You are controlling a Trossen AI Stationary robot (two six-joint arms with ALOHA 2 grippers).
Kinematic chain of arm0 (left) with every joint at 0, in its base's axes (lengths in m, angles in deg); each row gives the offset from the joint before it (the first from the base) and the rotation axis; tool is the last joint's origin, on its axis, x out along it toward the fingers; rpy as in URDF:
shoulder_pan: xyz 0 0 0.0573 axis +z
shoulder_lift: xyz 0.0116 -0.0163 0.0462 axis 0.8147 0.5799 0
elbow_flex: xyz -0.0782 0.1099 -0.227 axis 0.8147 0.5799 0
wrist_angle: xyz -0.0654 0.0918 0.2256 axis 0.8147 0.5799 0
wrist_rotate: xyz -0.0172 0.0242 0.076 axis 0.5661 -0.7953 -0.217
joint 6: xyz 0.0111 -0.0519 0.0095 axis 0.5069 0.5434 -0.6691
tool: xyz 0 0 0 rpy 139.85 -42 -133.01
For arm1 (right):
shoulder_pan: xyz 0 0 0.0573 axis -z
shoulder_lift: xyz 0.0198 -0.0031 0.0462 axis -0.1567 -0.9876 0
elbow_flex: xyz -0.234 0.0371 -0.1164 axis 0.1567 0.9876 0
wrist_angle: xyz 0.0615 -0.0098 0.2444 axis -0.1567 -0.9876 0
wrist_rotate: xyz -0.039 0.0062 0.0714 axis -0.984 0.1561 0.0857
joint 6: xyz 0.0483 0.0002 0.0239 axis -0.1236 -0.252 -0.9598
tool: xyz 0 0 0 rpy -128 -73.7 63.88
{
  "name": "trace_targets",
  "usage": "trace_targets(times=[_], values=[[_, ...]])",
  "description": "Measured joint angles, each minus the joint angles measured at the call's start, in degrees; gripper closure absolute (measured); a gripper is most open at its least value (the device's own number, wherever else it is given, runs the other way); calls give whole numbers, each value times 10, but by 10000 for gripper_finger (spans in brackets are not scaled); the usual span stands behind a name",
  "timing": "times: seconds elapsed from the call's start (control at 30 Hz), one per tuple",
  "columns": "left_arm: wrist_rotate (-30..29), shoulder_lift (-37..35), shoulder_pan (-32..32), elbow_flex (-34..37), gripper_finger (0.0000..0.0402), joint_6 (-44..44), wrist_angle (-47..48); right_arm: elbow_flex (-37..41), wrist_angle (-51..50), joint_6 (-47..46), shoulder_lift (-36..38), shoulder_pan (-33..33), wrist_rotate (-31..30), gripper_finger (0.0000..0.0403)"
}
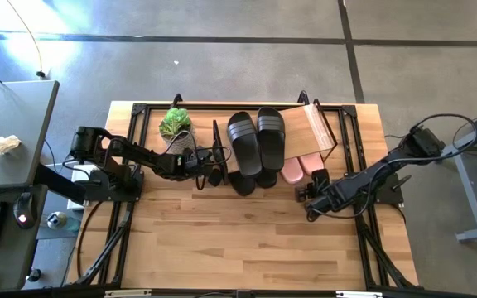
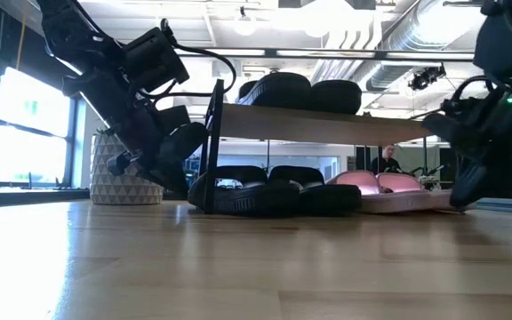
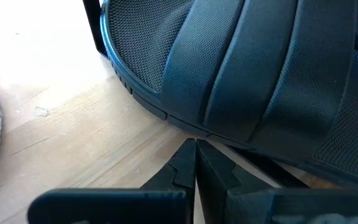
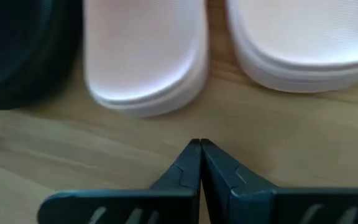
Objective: Pick and place slides into the shelf
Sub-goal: Adjust the pink slipper under the shelf
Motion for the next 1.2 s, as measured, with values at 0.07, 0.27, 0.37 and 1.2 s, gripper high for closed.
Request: trace_targets(times=[0.07,0.27,0.37,1.2], values=[[-2,0,0,0,402,0,0,0,14,12,0,7,-4,403],[-2,0,0,0,402,0,0,0,47,53,-2,34,-5,403],[-2,0,0,0,401,0,0,0,67,78,-2,49,-10,403],[-5,0,0,0,402,0,2,0,98,133,-2,86,15,403]])
